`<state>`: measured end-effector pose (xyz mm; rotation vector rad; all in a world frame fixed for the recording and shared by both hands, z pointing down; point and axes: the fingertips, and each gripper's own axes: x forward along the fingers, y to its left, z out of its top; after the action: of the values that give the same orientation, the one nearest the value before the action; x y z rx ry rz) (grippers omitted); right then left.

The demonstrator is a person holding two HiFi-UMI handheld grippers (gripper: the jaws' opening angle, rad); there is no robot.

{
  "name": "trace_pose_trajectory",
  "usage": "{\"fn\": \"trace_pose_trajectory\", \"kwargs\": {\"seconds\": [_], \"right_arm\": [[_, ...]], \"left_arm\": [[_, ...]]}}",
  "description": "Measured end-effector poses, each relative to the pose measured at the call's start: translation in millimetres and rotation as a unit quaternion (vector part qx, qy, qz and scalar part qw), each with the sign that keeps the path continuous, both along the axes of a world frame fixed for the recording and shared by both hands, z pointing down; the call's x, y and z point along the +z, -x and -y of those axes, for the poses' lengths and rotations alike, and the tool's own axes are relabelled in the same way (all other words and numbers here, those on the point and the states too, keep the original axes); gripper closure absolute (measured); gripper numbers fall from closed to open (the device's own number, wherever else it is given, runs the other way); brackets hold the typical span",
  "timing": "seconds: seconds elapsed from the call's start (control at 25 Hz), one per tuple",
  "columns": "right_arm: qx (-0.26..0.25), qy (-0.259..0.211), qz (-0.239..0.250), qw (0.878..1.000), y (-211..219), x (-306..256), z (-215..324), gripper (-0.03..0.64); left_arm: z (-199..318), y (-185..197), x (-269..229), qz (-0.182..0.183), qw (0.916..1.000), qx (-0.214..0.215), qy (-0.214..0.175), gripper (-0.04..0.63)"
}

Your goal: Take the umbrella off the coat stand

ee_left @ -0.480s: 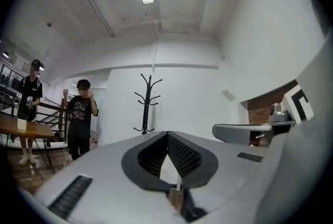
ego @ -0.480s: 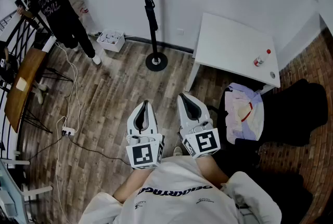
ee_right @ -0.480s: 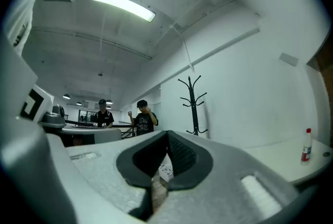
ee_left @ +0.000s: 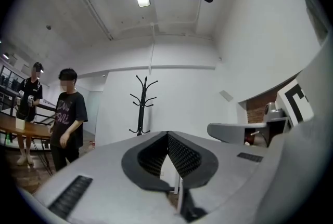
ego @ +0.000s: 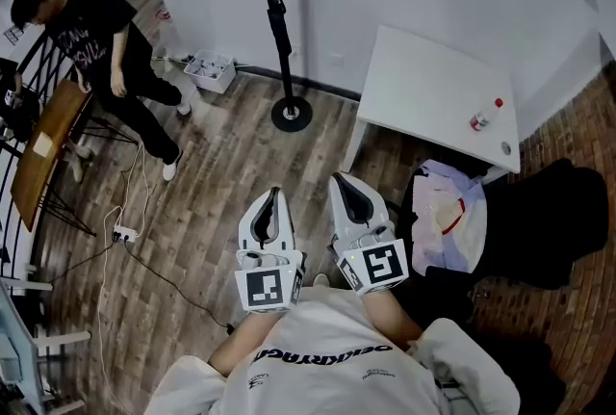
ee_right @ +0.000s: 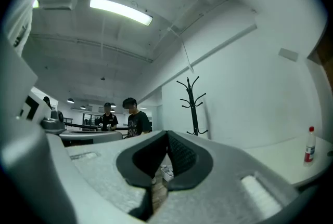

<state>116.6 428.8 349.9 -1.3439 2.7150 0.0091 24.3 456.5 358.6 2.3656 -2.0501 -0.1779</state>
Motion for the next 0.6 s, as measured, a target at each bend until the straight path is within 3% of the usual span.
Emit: {"fn": "trace_pose_trajectory", "kwargs": {"seconds": [0.16,0.6], "right_arm": [[-0.01,0.003,-0.001,1.0,-13.0,7.8,3.3,0.624],[-0.016,0.003,0.0,1.0,-17.6,18.2,31.0,0.624]], "left_arm": [[2.9,-11.7,8.2,-0.014,0.9998,-0.012,0.01,0.598],[28.5,-22.1,25.5,-0.024,0.9994,0.012,0.021,0.598]]}}
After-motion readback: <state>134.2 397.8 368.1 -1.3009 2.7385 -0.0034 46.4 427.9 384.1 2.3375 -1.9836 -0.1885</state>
